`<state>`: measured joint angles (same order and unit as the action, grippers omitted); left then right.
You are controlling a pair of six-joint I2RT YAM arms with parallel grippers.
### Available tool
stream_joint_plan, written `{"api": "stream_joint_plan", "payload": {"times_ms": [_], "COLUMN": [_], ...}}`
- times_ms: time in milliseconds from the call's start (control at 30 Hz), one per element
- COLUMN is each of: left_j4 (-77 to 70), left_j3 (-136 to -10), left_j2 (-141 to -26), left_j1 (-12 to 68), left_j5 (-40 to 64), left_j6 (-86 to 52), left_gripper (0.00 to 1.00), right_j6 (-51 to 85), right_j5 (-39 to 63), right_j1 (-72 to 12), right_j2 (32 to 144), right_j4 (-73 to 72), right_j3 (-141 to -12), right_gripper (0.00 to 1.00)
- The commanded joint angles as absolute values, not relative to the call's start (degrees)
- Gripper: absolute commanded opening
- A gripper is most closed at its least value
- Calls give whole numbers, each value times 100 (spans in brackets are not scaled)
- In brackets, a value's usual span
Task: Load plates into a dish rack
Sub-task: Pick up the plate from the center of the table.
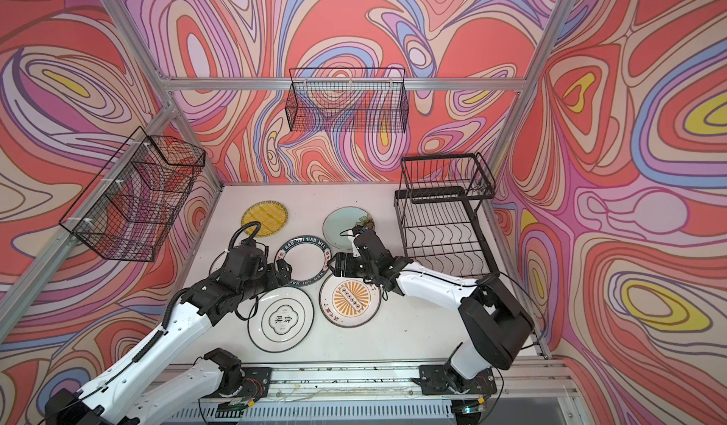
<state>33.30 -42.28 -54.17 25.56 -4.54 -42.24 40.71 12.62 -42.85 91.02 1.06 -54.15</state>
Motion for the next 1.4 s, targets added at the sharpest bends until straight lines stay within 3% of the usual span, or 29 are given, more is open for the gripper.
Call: {"api": "stream_joint_plan", "payload": {"times_ms": [0, 267, 1367], "left_j4": [3881, 3946, 4276], "left_j3": [-4472, -4444, -4471], "left_j2": [-5618, -5634, -5432], "left_j1": [2584, 2589, 2593], "left_j5": [-498, -526, -500], "left_j6": [-4281, -4241, -4228], "left_gripper": [99, 99, 95], "right_j6": [4170, 4279, 4556], "right_j5": [1109, 1128, 1098], "right_j1": [-4342, -4366, -4366], "right_j2": [9533, 10545, 11951], "right_j4": [370, 568, 409], "right_j3": [-5777, -6465, -7405], "right_gripper": [76, 64, 47]}}
